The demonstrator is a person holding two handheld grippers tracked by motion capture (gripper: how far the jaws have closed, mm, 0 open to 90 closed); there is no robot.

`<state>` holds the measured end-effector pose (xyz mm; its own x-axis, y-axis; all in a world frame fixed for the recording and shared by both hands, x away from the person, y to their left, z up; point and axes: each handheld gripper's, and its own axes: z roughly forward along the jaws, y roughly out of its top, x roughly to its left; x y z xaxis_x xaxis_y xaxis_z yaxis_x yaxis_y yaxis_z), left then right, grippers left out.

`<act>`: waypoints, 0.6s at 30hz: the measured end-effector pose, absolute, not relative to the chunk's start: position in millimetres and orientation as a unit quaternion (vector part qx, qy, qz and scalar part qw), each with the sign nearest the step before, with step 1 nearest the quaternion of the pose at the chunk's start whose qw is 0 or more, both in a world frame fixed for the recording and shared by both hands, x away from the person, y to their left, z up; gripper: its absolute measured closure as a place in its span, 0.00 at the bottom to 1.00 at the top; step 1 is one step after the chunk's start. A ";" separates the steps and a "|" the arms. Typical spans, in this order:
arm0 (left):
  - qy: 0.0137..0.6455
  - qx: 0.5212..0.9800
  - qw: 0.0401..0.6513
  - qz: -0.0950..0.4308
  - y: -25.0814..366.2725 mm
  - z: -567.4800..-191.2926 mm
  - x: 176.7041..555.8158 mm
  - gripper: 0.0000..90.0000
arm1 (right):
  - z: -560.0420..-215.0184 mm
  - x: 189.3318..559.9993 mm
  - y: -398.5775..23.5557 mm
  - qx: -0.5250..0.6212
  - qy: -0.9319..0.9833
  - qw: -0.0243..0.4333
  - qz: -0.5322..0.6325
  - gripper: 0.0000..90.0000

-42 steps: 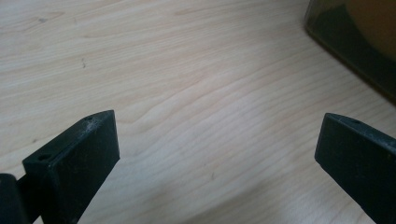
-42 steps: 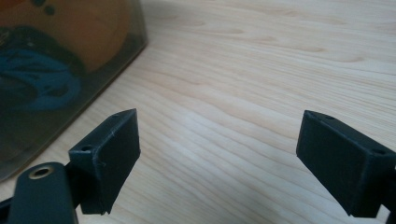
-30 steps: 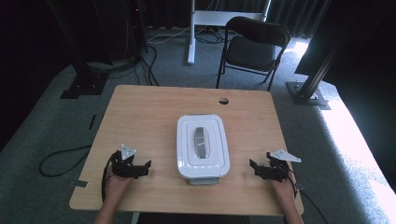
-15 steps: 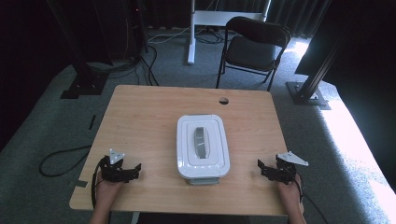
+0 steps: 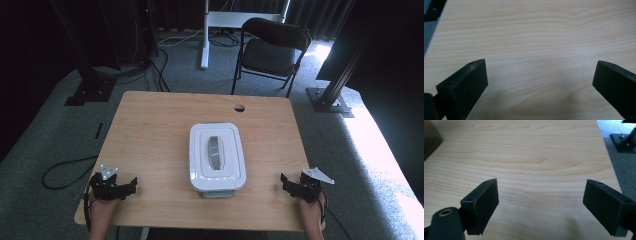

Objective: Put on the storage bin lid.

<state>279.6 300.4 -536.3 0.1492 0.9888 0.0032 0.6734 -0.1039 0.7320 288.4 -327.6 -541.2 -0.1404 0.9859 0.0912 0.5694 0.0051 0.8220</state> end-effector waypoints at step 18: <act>0.646 0.669 0.260 0.260 325.8 -546.4 277.1 0.00 | -548.1 296.0 -326.4 0.635 0.646 0.284 0.315 0.14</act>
<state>277.1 325.8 -546.4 0.0300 0.9995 0.0107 0.7290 -0.0292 0.6839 296.0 -326.4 -548.1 -0.0332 0.9989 0.0335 0.6415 -0.0044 0.7671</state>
